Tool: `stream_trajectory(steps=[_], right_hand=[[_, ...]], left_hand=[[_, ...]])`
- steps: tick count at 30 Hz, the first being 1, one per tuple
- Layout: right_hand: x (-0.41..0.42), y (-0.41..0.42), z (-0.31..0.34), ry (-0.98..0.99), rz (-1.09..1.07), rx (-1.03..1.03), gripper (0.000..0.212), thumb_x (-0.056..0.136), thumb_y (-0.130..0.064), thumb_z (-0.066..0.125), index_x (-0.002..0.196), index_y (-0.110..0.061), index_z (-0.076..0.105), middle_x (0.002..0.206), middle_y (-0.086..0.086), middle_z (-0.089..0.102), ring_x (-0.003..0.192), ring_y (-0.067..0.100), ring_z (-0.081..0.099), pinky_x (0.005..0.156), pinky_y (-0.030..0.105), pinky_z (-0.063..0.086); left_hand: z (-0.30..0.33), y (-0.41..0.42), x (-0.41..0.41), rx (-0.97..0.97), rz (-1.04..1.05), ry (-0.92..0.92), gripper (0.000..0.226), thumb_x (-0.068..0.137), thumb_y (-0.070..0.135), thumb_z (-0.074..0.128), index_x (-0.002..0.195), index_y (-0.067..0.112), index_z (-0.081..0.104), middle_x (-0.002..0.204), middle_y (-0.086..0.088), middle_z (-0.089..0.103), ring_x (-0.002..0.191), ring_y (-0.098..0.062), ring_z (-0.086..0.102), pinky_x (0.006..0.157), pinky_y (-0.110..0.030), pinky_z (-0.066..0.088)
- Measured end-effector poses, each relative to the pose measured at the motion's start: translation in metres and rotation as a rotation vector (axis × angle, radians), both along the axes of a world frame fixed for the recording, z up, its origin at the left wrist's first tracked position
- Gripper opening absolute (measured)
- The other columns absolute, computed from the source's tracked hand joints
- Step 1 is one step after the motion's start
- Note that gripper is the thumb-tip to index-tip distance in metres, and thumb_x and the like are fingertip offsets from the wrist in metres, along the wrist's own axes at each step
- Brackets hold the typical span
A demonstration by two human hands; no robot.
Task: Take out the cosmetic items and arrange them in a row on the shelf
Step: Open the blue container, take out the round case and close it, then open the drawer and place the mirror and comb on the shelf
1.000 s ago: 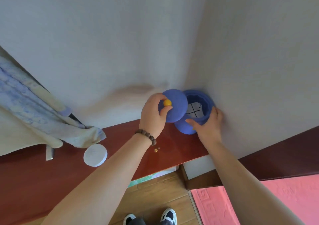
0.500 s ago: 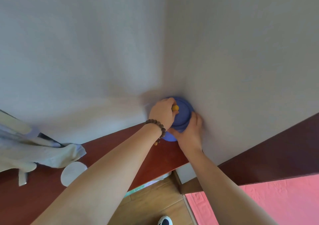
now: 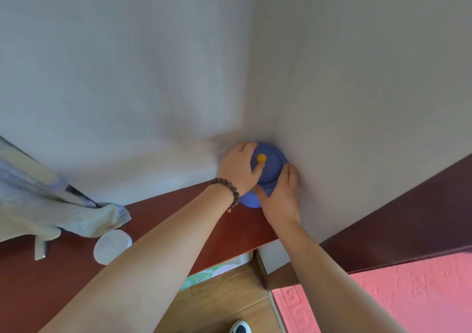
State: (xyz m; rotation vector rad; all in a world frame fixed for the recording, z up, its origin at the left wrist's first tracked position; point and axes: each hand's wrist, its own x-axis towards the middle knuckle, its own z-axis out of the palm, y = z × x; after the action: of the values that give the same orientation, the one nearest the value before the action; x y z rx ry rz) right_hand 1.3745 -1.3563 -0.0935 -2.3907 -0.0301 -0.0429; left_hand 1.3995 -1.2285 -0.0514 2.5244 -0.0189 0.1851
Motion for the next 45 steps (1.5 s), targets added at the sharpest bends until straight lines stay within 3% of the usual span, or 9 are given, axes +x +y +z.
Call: stream_trajectory(steps=[4, 7, 11, 16, 22, 26, 36, 45], right_hand=[[-0.020, 0.013, 0.018, -0.201, 0.122, -0.069, 0.069, 0.094, -0.043, 0.048, 0.148, -0.006, 0.024, 0.156, 0.010, 0.022, 0.145, 0.023, 0.017, 0.116, 0.041, 0.024], [-0.044, 0.040, 0.019, -0.160, 0.291, -0.013, 0.059, 0.097, -0.038, 0.045, 0.147, -0.011, 0.028, 0.156, 0.004, 0.022, 0.146, 0.018, 0.010, 0.118, 0.037, 0.018], [-0.078, 0.080, 0.004, -0.081, 0.470, -0.062, 0.056, 0.098, -0.037, 0.043, 0.145, -0.010, 0.031, 0.155, 0.006, 0.025, 0.146, 0.019, 0.010, 0.119, 0.034, 0.013], [-0.127, 0.136, -0.007, -0.025, 0.673, -0.116, 0.055, 0.098, -0.040, 0.040, 0.145, -0.010, 0.032, 0.154, 0.006, 0.027, 0.146, 0.019, 0.009, 0.120, 0.033, 0.011], [-0.203, 0.207, -0.009, -0.006, 0.882, -0.144, 0.053, 0.098, -0.039, 0.041, 0.143, -0.011, 0.035, 0.154, 0.007, 0.028, 0.146, 0.021, 0.010, 0.119, 0.035, 0.012], [-0.273, 0.255, -0.011, -0.052, 0.983, -0.182, 0.055, 0.097, -0.041, 0.042, 0.143, -0.012, 0.036, 0.153, 0.006, 0.030, 0.146, 0.020, 0.012, 0.117, 0.033, 0.012], [-0.475, 0.365, -0.008, -0.082, 1.121, -0.199, 0.053, 0.098, -0.039, 0.041, 0.142, -0.011, 0.037, 0.153, 0.006, 0.029, 0.146, 0.021, 0.009, 0.119, 0.040, 0.016], [-0.563, 0.449, -0.005, -0.132, 1.149, -0.230, 0.049, 0.097, -0.038, 0.044, 0.138, -0.010, 0.044, 0.154, 0.008, 0.029, 0.147, 0.024, 0.009, 0.119, 0.042, 0.015]], left_hand=[[0.002, 0.029, -0.040, 0.102, 0.137, -0.091, 0.049, 0.090, 0.035, 0.054, 0.132, 0.011, 0.050, 0.134, -0.011, 0.053, 0.126, -0.030, 0.046, 0.105, -0.043, 0.038], [-0.009, 0.056, -0.084, 0.168, 0.281, -0.037, 0.053, 0.092, 0.039, 0.050, 0.138, 0.014, 0.044, 0.144, -0.011, 0.045, 0.138, -0.030, 0.034, 0.113, -0.046, 0.028], [-0.025, 0.093, -0.154, 0.212, 0.467, 0.069, 0.055, 0.094, 0.045, 0.044, 0.141, 0.018, 0.041, 0.147, -0.008, 0.042, 0.140, -0.026, 0.031, 0.114, -0.044, 0.025], [-0.041, 0.147, -0.246, 0.246, 0.673, 0.130, 0.058, 0.090, 0.050, 0.036, 0.132, 0.012, 0.050, 0.132, -0.010, 0.056, 0.124, -0.029, 0.050, 0.101, -0.044, 0.043], [-0.052, 0.199, -0.364, 0.189, 0.982, 0.186, 0.057, 0.093, 0.045, 0.046, 0.141, 0.014, 0.041, 0.144, -0.009, 0.046, 0.137, -0.027, 0.035, 0.110, -0.044, 0.031], [-0.058, 0.228, -0.452, 0.117, 1.126, 0.225, 0.060, 0.094, 0.048, 0.041, 0.146, 0.019, 0.032, 0.151, -0.004, 0.036, 0.142, -0.022, 0.024, 0.115, -0.042, 0.024], [-0.050, 0.311, -0.669, 0.139, 1.230, 0.253, 0.063, 0.091, 0.051, 0.038, 0.144, 0.018, 0.035, 0.148, -0.006, 0.040, 0.140, -0.024, 0.029, 0.112, -0.042, 0.025], [-0.044, 0.388, -0.765, 0.118, 1.236, 0.252, 0.061, 0.094, 0.050, 0.038, 0.147, 0.022, 0.027, 0.154, -0.004, 0.029, 0.144, -0.020, 0.017, 0.115, -0.040, 0.019]])
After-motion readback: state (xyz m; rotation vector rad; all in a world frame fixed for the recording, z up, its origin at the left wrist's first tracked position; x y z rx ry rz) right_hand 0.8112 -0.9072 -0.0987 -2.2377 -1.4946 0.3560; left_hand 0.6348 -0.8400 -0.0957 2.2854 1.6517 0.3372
